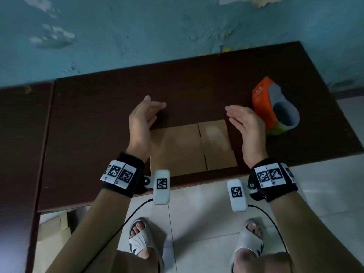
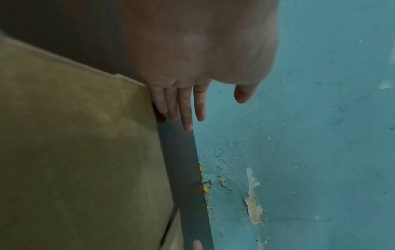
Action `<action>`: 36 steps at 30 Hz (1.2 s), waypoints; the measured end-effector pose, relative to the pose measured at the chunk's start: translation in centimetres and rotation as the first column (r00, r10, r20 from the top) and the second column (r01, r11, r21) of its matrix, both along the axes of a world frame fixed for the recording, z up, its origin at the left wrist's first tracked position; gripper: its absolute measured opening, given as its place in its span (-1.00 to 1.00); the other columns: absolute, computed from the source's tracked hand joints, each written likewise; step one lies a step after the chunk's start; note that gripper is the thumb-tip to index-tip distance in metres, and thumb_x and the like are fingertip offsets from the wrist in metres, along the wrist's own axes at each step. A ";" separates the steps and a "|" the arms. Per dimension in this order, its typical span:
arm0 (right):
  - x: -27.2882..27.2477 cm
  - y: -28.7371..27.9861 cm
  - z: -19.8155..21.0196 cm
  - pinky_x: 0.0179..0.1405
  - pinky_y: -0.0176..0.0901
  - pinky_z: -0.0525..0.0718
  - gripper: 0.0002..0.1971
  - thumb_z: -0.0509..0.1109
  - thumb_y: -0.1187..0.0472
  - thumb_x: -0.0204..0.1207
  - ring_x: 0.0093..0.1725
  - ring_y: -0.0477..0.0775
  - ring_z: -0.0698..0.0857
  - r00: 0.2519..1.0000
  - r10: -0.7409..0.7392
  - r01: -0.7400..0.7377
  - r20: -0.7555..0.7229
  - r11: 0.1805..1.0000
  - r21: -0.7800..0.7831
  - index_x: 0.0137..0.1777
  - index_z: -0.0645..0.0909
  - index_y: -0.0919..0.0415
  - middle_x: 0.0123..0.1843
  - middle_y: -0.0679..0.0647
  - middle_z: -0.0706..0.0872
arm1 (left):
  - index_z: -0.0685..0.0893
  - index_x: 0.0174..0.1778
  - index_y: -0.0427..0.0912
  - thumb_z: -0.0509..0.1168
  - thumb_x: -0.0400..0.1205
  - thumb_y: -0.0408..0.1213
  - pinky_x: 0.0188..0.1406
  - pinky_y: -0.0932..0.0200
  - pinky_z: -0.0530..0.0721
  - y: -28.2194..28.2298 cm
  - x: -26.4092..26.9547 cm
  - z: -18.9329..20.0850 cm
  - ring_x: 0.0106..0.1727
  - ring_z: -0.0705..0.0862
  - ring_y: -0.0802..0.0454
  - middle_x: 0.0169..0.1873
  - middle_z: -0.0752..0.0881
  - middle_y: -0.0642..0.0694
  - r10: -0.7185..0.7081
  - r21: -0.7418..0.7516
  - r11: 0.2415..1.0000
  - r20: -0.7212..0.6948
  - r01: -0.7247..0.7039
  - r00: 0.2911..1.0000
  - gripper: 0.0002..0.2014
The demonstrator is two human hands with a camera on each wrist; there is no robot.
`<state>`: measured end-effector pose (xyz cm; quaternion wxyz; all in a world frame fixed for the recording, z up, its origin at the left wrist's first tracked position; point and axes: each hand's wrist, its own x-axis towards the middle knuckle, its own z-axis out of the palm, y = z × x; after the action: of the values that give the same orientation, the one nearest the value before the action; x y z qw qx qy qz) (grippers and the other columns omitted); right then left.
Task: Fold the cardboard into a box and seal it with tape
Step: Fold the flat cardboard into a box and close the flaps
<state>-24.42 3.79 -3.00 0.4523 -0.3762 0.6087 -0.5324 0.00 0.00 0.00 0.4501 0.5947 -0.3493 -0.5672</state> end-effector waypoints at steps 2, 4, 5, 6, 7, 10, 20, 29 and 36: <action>0.1 0.3 -0.8 0.51 0.11 0.60 -0.57 0.00 0.13 0.83 0.40 0.00 0.72 0.999 -0.015 0.014 -0.040 0.999 -0.032 0.41 0.64 0.26 0.37 0.12 0.76 | 0.78 0.10 -0.18 0.15 0.78 0.04 0.59 -0.05 0.52 0.0 0.3 -1.3 0.36 0.77 0.10 0.20 0.88 -0.11 0.047 -0.041 0.998 0.005 -0.046 0.999 -0.59; 0.2 0.8 -1.5 0.53 0.10 0.58 -0.60 0.01 0.16 0.82 0.42 0.00 0.70 0.998 0.005 -0.008 -0.055 0.998 -0.058 0.40 0.64 0.21 0.39 0.12 0.75 | 0.78 0.12 -0.23 0.16 0.79 0.00 0.57 -0.07 0.57 0.2 0.8 -2.4 0.37 0.77 0.07 0.22 0.86 -0.15 0.069 -0.076 0.995 0.006 -0.069 0.998 -0.60; 0.2 0.9 -1.9 0.54 0.10 0.57 -0.61 0.02 0.17 0.82 0.43 0.00 0.70 0.999 0.016 -0.020 -0.051 0.997 -0.077 0.40 0.64 0.19 0.40 0.12 0.74 | 0.78 0.12 -0.24 0.17 0.81 -0.04 0.57 -0.08 0.58 0.2 1.0 -2.9 0.37 0.77 0.05 0.23 0.86 -0.17 0.083 -0.093 0.992 0.002 -0.083 0.997 -0.62; 0.2 1.0 -2.0 0.55 0.10 0.57 -0.62 0.02 0.17 0.82 0.44 0.00 0.69 0.998 0.019 -0.024 -0.052 0.995 -0.094 0.40 0.64 0.17 0.40 0.12 0.74 | 0.78 0.12 -0.25 0.17 0.82 -0.06 0.57 -0.08 0.60 0.2 1.1 -3.4 0.36 0.77 0.04 0.23 0.86 -0.18 0.098 -0.108 0.989 -0.004 -0.098 0.995 -0.64; 0.3 1.2 -2.3 0.55 0.09 0.56 -0.63 0.04 0.16 0.81 0.44 0.00 0.69 0.998 0.029 -0.034 -0.050 0.993 -0.116 0.40 0.63 0.15 0.41 0.12 0.74 | 0.77 0.12 -0.26 0.17 0.83 -0.08 0.56 -0.07 0.61 0.2 1.4 -3.9 0.36 0.78 0.04 0.22 0.86 -0.19 0.111 -0.128 0.985 -0.021 -0.112 0.994 -0.65; 0.6 1.5 -2.8 0.51 0.04 0.60 -0.63 0.10 0.09 0.76 0.42 -0.02 0.71 0.997 0.017 -0.029 -0.076 0.986 -0.163 0.38 0.64 0.15 0.38 0.11 0.75 | 0.73 0.16 -0.31 0.16 0.85 -0.13 0.55 -0.03 0.62 0.6 1.9 -4.9 0.34 0.80 0.03 0.21 0.86 -0.23 0.126 -0.185 0.973 -0.065 -0.136 0.990 -0.66; 1.0 2.4 -4.1 0.42 -0.08 0.66 -0.60 0.20 0.05 0.57 0.32 -0.06 0.77 0.998 -0.057 0.047 -0.024 0.958 -0.283 0.27 0.69 0.18 0.28 0.14 0.80 | 0.70 0.33 -0.42 0.19 0.82 -0.23 0.43 0.10 0.65 2.2 3.3 -5.7 0.22 0.85 0.08 0.13 0.90 -0.21 0.081 -0.255 0.960 -0.134 -0.113 0.988 -0.65; 0.3 3.7 -3.8 0.44 -0.09 0.66 -0.64 0.14 0.26 0.73 0.37 0.08 0.73 0.998 -0.042 0.052 0.041 0.962 -0.269 0.40 0.61 0.35 0.34 0.31 0.74 | 0.70 0.02 -0.10 0.30 0.67 -0.34 0.30 0.17 0.68 5.1 3.5 -5.4 0.27 0.78 0.00 0.17 0.83 -0.17 0.251 -0.290 0.922 -0.060 -0.258 0.966 -0.90; 1.0 6.0 -3.4 0.52 -0.01 0.60 -0.67 0.19 0.24 0.71 0.41 0.05 0.69 0.997 -0.042 0.025 -0.067 0.972 -0.234 0.41 0.62 0.21 0.38 0.19 0.72 | 0.69 0.20 -0.06 0.34 0.70 -0.18 0.23 0.06 0.67 6.9 3.0 -4.7 0.24 0.71 0.00 0.19 0.75 -0.08 0.253 -0.262 0.937 0.047 -0.232 0.966 -0.82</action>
<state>-23.45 9.84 -6.38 0.3741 -0.4351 0.5640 -0.5938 2.97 6.92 -4.70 0.5748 0.5928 -0.3609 -0.4336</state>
